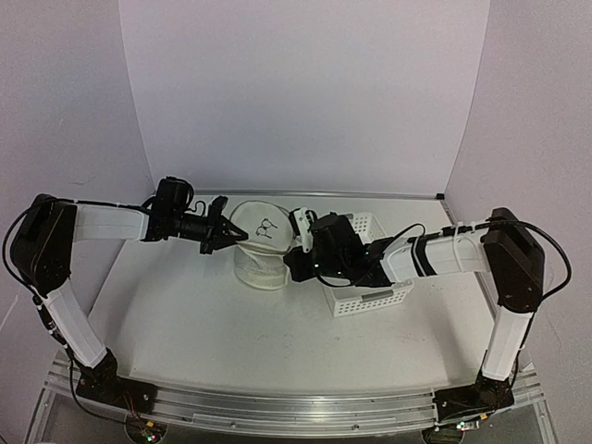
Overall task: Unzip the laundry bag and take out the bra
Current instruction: Unzip the zipper of the laundry bag.
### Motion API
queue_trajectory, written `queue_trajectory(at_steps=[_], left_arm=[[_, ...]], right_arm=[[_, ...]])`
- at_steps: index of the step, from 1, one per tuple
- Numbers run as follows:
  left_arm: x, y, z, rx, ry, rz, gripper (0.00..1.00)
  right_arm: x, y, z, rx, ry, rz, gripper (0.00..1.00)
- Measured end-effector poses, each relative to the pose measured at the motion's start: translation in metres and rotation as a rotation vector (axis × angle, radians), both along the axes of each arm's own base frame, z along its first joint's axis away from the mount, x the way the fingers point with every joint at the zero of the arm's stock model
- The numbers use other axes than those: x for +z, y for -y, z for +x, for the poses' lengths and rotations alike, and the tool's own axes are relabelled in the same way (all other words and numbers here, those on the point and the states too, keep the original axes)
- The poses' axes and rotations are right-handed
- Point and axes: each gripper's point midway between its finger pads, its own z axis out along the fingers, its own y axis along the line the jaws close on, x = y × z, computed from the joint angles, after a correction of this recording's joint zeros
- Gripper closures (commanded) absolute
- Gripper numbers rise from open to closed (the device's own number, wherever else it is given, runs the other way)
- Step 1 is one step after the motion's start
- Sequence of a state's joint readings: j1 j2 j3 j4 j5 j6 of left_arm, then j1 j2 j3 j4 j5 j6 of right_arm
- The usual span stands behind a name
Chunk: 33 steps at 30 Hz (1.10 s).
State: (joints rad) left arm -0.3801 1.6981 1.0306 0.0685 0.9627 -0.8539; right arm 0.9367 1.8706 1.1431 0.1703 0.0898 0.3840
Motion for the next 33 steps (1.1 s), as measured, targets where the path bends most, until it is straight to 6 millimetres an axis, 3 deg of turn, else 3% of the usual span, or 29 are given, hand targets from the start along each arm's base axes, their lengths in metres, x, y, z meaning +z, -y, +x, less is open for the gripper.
queue_trajectory(at_steps=[7, 12, 18, 22, 26, 29, 33], left_arm=[[0.011, 0.003, 0.000, -0.046, 0.062, 0.028, 1.00], [0.011, 0.003, -0.002, -0.067, 0.079, 0.045, 1.00], [0.008, -0.002, -0.001, -0.068, 0.087, 0.063, 1.00], [0.007, -0.005, -0.001, -0.067, 0.089, 0.073, 1.00], [0.006, -0.006, -0.001, -0.070, 0.089, 0.083, 1.00], [0.010, -0.005, 0.000, -0.077, 0.108, 0.090, 1.00], [0.015, -0.006, 0.002, -0.090, 0.145, 0.107, 1.00]], right_arm=[[0.013, 0.004, -0.006, 0.037, 0.051, 0.003, 1.00], [0.015, 0.004, -0.011, 0.080, 0.047, 0.011, 0.88], [0.006, 0.008, -0.015, 0.118, 0.013, -0.006, 0.61], [0.002, 0.014, -0.020, 0.142, -0.001, -0.024, 0.56], [0.017, 0.020, -0.023, 0.155, 0.010, -0.010, 0.55], [0.037, 0.025, -0.021, 0.160, 0.031, 0.019, 0.48], [0.056, 0.037, -0.008, 0.152, 0.045, 0.038, 0.41]])
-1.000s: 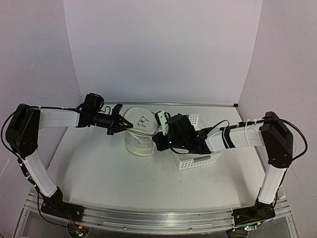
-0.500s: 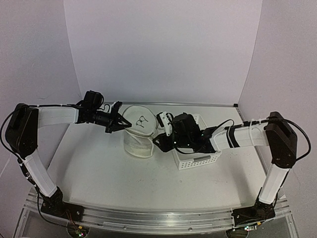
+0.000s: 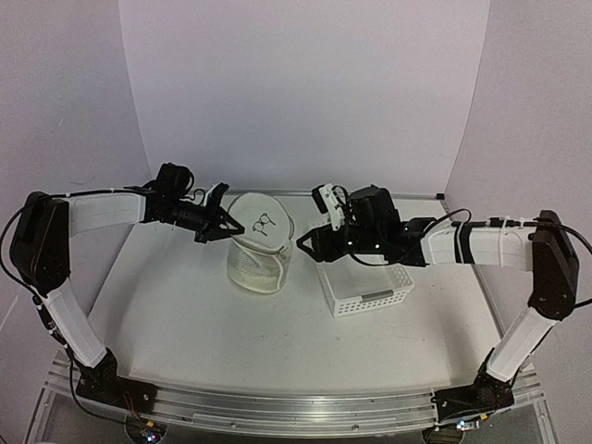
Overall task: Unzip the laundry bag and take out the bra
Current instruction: Unzip the zipper of the laundry bag, then open the lid of the laundry bag.
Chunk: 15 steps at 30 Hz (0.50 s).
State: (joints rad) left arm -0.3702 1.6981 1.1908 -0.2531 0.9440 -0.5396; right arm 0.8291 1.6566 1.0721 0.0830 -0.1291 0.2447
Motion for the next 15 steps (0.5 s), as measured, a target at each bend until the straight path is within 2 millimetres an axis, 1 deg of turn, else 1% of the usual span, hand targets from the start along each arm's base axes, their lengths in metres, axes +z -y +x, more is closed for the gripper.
queue_trajectory(at_steps=[4, 8, 10, 13, 15], left_arm=[[0.005, 0.000, 0.001, -0.019, 0.041, 0.012, 1.00], [0.004, -0.001, 0.000, -0.034, 0.063, 0.025, 0.93], [0.002, -0.002, 0.000, -0.034, 0.069, 0.034, 0.84], [-0.002, -0.003, 0.001, -0.030, 0.081, 0.055, 0.72], [-0.005, -0.005, 0.002, -0.026, 0.083, 0.071, 0.65]], right_arm=[[0.007, 0.009, 0.013, -0.006, 0.002, -0.005, 0.36], [0.016, 0.007, 0.014, 0.023, -0.002, 0.005, 0.34], [0.024, 0.003, 0.013, 0.040, 0.002, 0.018, 0.33], [0.036, -0.003, 0.013, 0.066, 0.013, 0.043, 0.32], [0.039, -0.006, 0.013, 0.078, 0.014, 0.052, 0.31]])
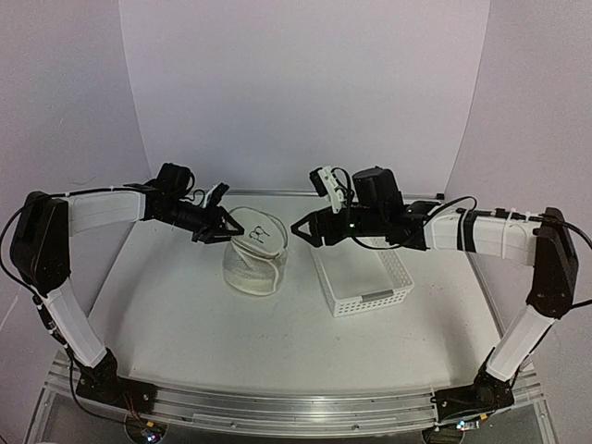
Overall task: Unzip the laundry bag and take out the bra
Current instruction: Open the lid of the laundry bag.
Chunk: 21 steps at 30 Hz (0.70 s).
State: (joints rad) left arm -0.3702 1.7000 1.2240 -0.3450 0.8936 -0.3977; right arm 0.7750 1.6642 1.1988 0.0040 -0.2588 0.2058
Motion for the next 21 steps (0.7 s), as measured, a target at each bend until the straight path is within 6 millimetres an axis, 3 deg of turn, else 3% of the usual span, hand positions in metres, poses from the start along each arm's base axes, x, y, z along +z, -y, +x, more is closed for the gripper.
queue_trajectory(at_steps=[8, 15, 21], left_arm=[[-0.010, -0.007, 0.005, 0.028, 0.026, 0.064, 0.50], [-0.031, -0.023, 0.007, 0.076, 0.019, 0.200, 0.40], [-0.031, -0.036, 0.015, 0.121, 0.048, 0.298, 0.36]], right_arm=[[-0.010, -0.005, -0.003, 0.029, -0.029, -0.006, 0.30], [-0.018, -0.006, -0.005, 0.038, -0.053, -0.018, 0.30], [-0.019, -0.006, -0.006, 0.041, -0.059, -0.021, 0.29]])
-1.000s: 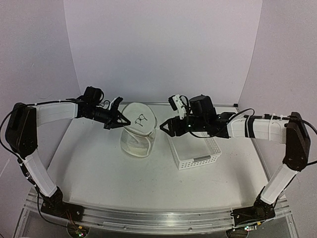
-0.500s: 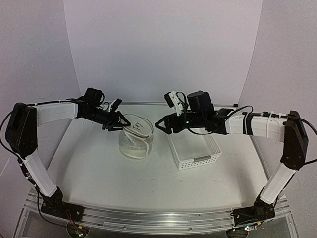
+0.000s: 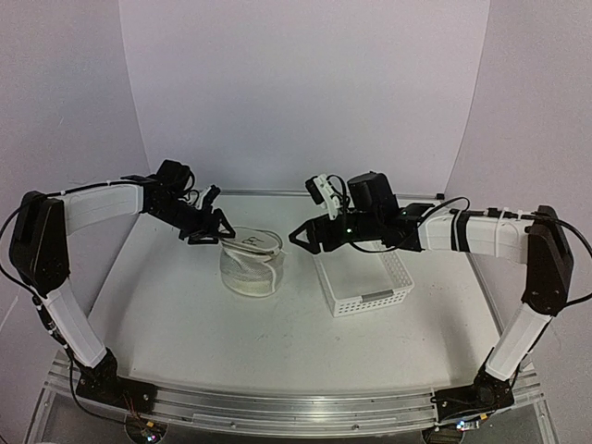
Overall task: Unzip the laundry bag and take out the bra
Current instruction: Open the lid of the laundry bag.
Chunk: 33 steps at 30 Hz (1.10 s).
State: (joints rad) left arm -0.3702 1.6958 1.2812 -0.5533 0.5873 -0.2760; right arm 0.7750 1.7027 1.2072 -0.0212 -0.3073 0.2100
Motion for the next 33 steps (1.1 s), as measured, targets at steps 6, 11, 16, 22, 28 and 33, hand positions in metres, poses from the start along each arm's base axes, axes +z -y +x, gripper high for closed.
queue_trajectory(at_steps=[6, 11, 16, 22, 28, 33], left_arm=[[0.016, -0.004, 0.008, 0.014, 0.044, 0.030, 0.34], [0.027, -0.006, 0.016, 0.033, 0.072, 0.037, 0.33], [0.020, -0.014, 0.020, 0.079, 0.026, 0.042, 0.33], [-0.006, -0.021, 0.026, 0.137, -0.083, 0.038, 0.33], [-0.008, -0.022, 0.032, 0.171, -0.149, -0.058, 0.36], [-0.001, -0.022, 0.038, 0.185, -0.178, -0.163, 0.39]], right_arm=[[0.000, 0.000, 0.000, 0.000, -0.001, -0.001, 0.29], [0.000, 0.000, 0.000, 0.000, -0.001, -0.001, 0.29], [-0.002, 0.001, -0.001, 0.000, -0.004, -0.004, 0.29], [-0.003, 0.001, -0.001, -0.002, -0.010, -0.005, 0.29], [-0.005, 0.002, -0.002, -0.004, -0.016, -0.006, 0.29], [-0.013, 0.004, -0.004, -0.006, -0.031, -0.017, 0.29]])
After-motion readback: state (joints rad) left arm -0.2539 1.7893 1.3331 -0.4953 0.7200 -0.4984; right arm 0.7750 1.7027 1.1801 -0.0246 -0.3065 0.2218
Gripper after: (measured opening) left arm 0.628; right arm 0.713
